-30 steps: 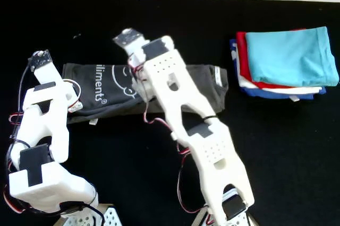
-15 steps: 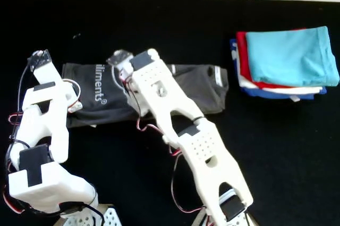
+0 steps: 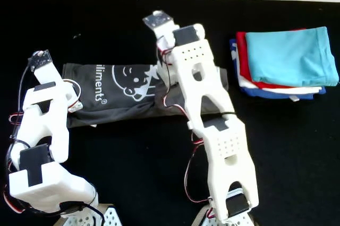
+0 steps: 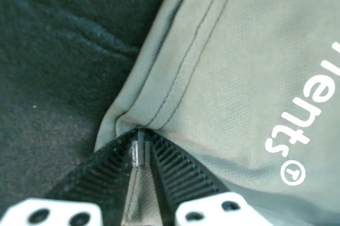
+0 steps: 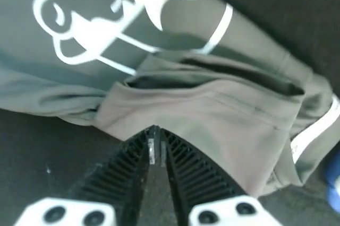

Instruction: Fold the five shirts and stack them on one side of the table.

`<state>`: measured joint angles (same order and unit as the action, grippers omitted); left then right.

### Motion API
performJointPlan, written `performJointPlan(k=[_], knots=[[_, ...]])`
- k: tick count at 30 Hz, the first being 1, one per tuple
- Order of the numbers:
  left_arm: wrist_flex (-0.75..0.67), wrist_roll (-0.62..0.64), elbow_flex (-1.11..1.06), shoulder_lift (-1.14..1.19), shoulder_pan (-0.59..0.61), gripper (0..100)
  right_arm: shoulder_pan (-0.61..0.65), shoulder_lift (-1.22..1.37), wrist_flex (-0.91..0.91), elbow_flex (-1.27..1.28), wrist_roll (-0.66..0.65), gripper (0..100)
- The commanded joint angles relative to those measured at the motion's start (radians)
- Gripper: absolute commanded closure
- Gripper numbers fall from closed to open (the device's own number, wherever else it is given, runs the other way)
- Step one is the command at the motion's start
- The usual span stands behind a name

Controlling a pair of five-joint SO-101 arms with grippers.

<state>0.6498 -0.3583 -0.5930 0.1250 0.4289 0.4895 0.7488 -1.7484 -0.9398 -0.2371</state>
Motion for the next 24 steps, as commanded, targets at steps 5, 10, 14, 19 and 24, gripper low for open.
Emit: performJointPlan(k=[5, 10, 14, 19, 24], knots=[[-0.034, 0.006, -0.002, 0.001, -0.005, 99, -0.018, 0.111, 0.203, 0.025, -0.006, 99.3], [-0.032, 0.006, -0.002, -0.001, -0.007, 99, -0.025, 0.13, 0.213, 0.024, -0.008, 99.3], [-0.02, 0.006, 0.007, -0.019, -0.01, 99, -0.025, 0.047, 0.082, -0.038, -0.009, 99.3], [0.11, 0.011, 0.061, -0.154, -0.025, 99, -0.027, -0.054, -0.012, -0.186, -0.009, 99.3], [0.296, 0.011, 0.163, -0.335, -0.024, 98, -0.05, -0.119, -0.015, -0.163, -0.009, 99.3]])
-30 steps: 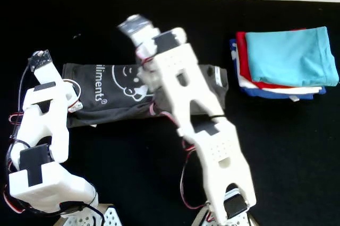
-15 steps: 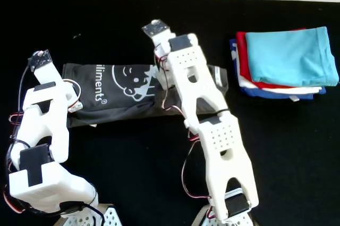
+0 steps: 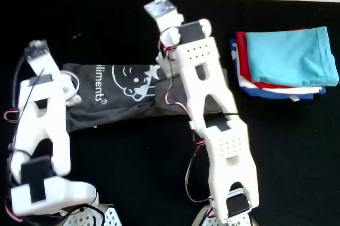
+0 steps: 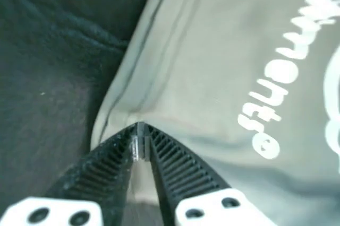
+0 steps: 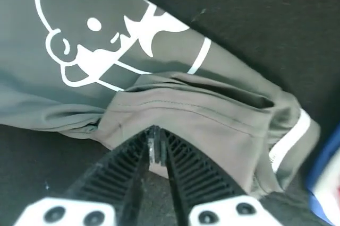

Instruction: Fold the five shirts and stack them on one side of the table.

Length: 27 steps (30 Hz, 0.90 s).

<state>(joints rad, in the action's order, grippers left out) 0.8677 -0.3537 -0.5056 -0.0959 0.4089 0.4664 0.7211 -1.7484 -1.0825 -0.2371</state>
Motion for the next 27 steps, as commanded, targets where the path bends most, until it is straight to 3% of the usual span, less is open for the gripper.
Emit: performJointPlan(k=[1, 7, 12, 16, 24, 27], knots=[[0.08, 0.006, 0.088, -0.122, 0.018, 95, -0.033, -0.104, -0.015, -0.005, -0.009, 99.3], [0.006, 0.003, 0.171, 0.073, 0.107, 75, -0.039, -0.237, -0.016, 0.111, -0.009, 99.3], [0.009, 0.002, 0.358, 0.352, 0.104, 75, -0.03, -0.358, -0.016, 0.254, -0.011, 99.3], [0.094, -0.046, 0.544, 0.545, 0.102, 75, -0.03, -0.443, -0.015, 0.349, -0.011, 99.3], [0.384, -0.183, 0.86, 0.796, 0.035, 75, -0.03, -0.529, -0.015, 0.407, -0.011, 99.3], [0.489, -0.222, 0.955, 0.842, 0.01, 84, -0.03, -0.561, -0.015, 0.407, -0.011, 99.3]])
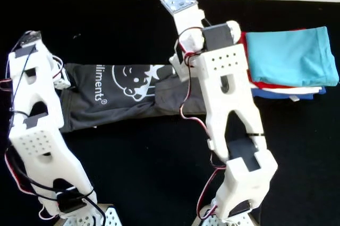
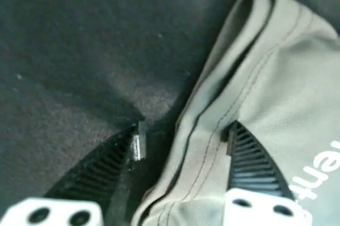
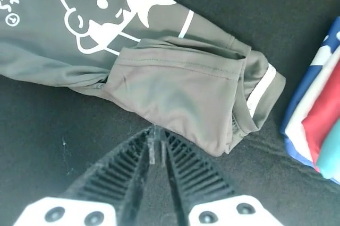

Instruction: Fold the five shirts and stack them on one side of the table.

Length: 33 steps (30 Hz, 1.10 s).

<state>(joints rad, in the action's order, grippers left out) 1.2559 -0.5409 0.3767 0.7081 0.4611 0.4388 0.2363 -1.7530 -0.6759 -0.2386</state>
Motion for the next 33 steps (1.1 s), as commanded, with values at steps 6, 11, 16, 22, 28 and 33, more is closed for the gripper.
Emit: performJointPlan(k=[6, 11, 16, 22, 28, 33], knots=[[0.167, -0.041, 0.18, 0.136, -0.002, 100, -0.004, -0.214, -0.01, 0.002, -0.005, 99.3], [0.172, -0.126, 0.266, 0.174, 0.122, 99, -0.028, -0.285, -0.012, 0.004, -0.003, 99.3], [0.17, -0.21, 0.378, 0.193, 0.28, 99, -0.07, -0.358, -0.012, 0.047, -0.003, 99.3], [0.253, -0.21, 0.544, 0.188, 0.352, 99, -0.067, -0.524, 0.028, 0.432, -0.005, 99.3], [0.528, -0.19, 0.746, 0.185, 0.231, 99, -0.105, -0.74, 0.254, 0.947, -0.008, 99.3], [0.526, -0.123, 0.682, 0.082, 0.114, 99, -0.179, -0.935, 0.547, 1.422, -0.003, 99.3]])
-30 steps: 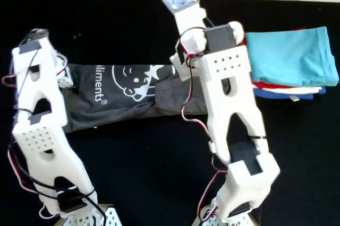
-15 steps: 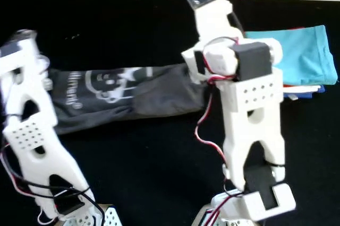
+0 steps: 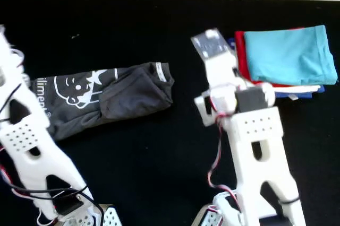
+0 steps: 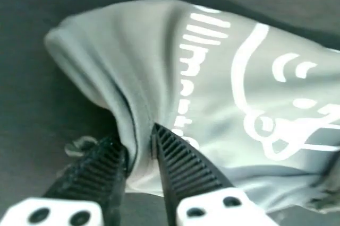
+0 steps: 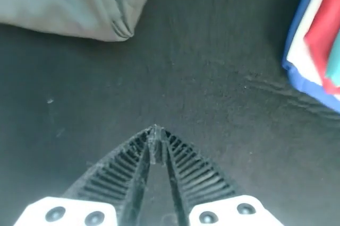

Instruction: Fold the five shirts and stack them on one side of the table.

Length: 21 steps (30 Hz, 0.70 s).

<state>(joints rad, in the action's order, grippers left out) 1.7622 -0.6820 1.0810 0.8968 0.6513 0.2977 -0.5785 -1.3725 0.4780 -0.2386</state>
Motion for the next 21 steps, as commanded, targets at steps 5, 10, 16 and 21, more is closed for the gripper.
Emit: performJointPlan(k=[5, 10, 16, 21], knots=[[0.017, 0.075, -0.259, -0.374, -0.274, 99, -0.067, -0.288, 0.41, 0.664, -0.006, 99.3], [0.014, 0.107, -0.43, -0.631, -0.475, 99, -0.179, -0.392, 0.564, 0.915, -0.008, 99.3], [0.012, 0.129, -0.449, -0.704, -0.674, 99, -0.269, -0.453, 0.737, 1.144, -0.003, 99.3], [-0.063, 0.127, -0.447, -0.648, -0.797, 99, -0.272, -0.51, 0.733, 1.145, -0.003, 99.3]])
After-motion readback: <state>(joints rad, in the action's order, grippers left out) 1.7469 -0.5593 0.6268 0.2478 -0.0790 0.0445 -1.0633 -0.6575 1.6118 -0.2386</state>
